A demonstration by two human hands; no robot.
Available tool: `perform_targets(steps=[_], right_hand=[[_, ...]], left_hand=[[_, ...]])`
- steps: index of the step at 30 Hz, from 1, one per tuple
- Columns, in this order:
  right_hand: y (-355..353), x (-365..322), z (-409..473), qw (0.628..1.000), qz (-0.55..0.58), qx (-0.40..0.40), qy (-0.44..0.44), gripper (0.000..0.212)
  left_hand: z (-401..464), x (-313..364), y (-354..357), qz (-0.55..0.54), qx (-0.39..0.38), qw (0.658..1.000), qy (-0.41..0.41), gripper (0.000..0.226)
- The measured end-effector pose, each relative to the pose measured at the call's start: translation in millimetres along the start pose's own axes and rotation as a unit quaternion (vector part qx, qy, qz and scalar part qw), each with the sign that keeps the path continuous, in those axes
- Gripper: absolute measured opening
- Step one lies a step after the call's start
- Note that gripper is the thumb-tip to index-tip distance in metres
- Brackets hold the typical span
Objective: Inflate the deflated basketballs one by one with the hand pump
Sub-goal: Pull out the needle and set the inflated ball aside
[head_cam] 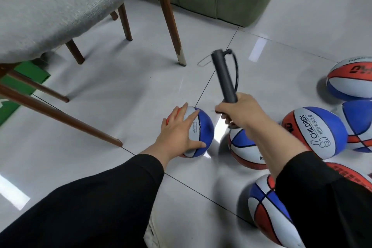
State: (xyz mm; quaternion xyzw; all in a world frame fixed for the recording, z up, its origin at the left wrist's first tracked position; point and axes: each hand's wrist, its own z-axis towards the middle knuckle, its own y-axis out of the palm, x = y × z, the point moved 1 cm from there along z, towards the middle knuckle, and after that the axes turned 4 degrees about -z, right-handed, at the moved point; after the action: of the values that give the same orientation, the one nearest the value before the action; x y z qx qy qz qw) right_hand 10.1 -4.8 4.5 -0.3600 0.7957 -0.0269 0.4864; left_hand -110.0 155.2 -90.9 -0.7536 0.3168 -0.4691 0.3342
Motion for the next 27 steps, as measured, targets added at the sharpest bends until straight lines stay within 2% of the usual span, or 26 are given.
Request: perform_targets(steps=[3, 6, 8, 12, 13, 17, 19, 23, 27], right_hand=[[-29, -17, -6, 0.999, 0.032, 0.017, -0.040, 0.016], [-41, -9, -12, 0.998, 0.035, 0.016, -0.049, 0.015], [-44, -1, -16, 0.998, 0.047, 0.016, -0.049, 0.016], [-53, 6, -13, 0.997, 0.031, 0.027, -0.063, 0.017], [-57, 7, -11, 0.997, 0.027, 0.033, -0.065, 0.016], [-82, 10, 4, 0.996, -0.003, 0.048, -0.073, 0.020], [-99, 10, 13, 0.995, -0.015, 0.064, -0.078, 0.023], [-131, 18, 29, 0.994, -0.003, 0.085, -0.068, 0.024], [-157, 36, 40, 0.993, 0.023, 0.099, -0.053, 0.024]], left_hand=[[-5, -8, -5, -0.170, 0.066, 0.982, -0.057, 0.118], [-11, -18, 6, -0.329, 0.076, 0.922, -0.189, 0.127], [-8, -12, 9, -0.369, 0.089, 0.899, -0.219, 0.131], [10, 13, -4, -0.386, 0.169, 0.886, -0.194, 0.097], [16, 15, -6, -0.373, 0.174, 0.891, -0.190, 0.092], [44, 20, 1, -0.326, 0.056, 0.935, -0.130, 0.097], [65, 26, 5, -0.304, 0.039, 0.946, -0.106, 0.093], [96, 77, -7, -0.167, 0.019, 0.983, -0.070, 0.084], [138, 111, -6, -0.151, 0.042, 0.987, -0.021, 0.074]])
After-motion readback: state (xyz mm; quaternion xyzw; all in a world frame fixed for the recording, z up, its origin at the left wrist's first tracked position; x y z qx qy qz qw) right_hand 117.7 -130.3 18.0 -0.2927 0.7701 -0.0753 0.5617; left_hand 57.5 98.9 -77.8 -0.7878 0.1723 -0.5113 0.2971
